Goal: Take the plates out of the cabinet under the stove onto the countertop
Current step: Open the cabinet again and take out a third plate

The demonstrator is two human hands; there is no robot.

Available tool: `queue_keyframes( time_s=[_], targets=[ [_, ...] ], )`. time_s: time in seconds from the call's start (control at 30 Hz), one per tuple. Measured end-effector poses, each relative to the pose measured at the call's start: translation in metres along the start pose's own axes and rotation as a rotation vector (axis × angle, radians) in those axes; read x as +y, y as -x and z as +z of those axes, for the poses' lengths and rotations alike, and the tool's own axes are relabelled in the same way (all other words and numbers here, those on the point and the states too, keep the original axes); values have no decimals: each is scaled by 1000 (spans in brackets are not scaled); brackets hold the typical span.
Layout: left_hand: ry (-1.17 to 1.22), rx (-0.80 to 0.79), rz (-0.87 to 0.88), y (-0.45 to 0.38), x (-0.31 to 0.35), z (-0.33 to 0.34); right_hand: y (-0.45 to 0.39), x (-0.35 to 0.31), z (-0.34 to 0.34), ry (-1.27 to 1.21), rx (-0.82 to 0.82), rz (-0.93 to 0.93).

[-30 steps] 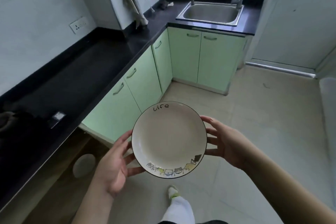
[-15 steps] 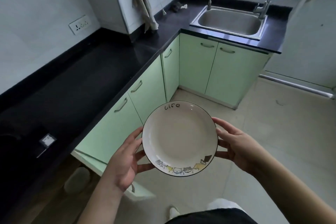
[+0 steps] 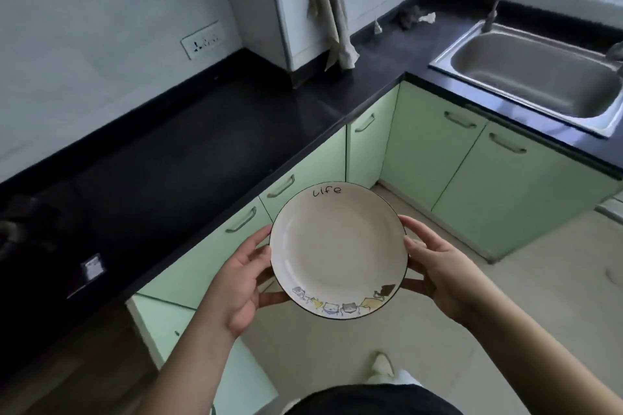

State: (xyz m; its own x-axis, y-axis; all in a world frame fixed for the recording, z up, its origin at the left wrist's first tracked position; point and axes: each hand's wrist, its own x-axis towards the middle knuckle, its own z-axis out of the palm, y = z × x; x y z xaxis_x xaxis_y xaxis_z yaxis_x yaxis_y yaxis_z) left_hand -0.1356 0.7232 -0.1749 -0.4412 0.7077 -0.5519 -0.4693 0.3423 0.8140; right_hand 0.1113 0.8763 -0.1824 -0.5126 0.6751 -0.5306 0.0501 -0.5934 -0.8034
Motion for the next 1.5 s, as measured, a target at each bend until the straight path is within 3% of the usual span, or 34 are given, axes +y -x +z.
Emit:
queue_keyframes(
  time_s=[0.27, 0.67, 0.97, 1.5],
  targets=[
    [131, 255, 106, -17, 30, -41, -98, -43, 65, 77, -238, 115],
    [340, 532, 123, -67, 43, -200, -205, -34, 256, 424, -495, 104],
    [407, 539, 57, -130, 53, -294, -275, 2, 345, 484, -414, 103],
    [391, 761, -91, -232, 75, -336, -414, 19, 422, 610, -384, 244]
  ],
)
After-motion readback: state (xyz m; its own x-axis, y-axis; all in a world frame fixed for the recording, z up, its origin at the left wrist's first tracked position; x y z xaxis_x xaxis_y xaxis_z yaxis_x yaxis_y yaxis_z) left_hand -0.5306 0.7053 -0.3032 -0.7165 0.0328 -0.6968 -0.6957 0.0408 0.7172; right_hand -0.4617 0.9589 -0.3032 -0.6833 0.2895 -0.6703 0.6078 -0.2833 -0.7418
